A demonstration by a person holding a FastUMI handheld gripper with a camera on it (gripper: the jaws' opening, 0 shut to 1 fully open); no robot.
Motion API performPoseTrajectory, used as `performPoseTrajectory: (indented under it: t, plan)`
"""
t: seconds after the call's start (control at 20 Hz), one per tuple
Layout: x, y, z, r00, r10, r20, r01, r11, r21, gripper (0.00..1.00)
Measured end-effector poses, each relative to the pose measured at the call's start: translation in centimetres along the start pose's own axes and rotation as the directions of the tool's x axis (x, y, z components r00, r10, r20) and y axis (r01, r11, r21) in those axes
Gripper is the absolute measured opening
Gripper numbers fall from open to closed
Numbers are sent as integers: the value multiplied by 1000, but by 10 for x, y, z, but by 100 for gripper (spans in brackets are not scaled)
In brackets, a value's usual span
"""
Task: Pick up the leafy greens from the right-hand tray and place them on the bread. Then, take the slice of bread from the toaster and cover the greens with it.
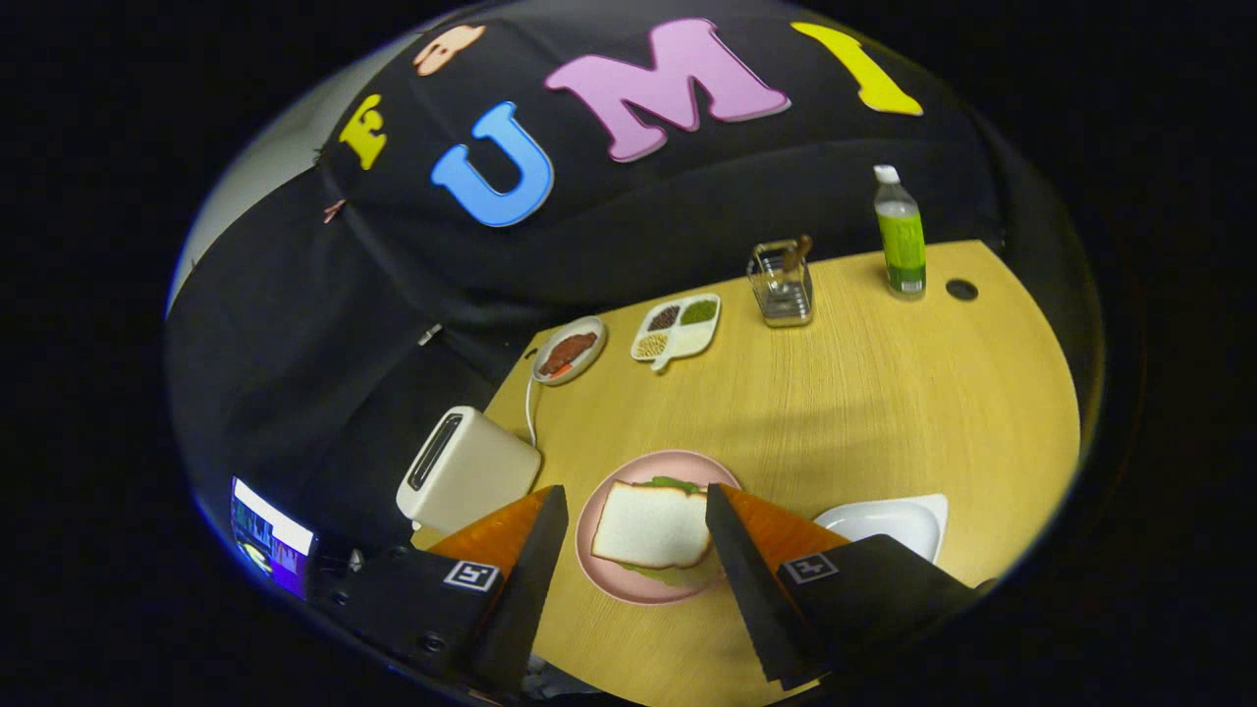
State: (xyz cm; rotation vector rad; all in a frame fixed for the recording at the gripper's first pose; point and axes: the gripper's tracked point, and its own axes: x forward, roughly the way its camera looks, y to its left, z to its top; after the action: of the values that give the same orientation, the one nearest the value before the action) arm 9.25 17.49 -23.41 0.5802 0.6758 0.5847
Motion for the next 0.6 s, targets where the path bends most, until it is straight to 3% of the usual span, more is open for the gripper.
performPoseTrajectory:
  t: [0.25,0.4,0.6]
  plan:
    - [-73,51,55,982,35,184,-7,989,-150,88]
    - [-116,57,88,944,-11,330,93,968,-231,88]
    - [-194,80,105,866,-62,496,229,932,-282,88]
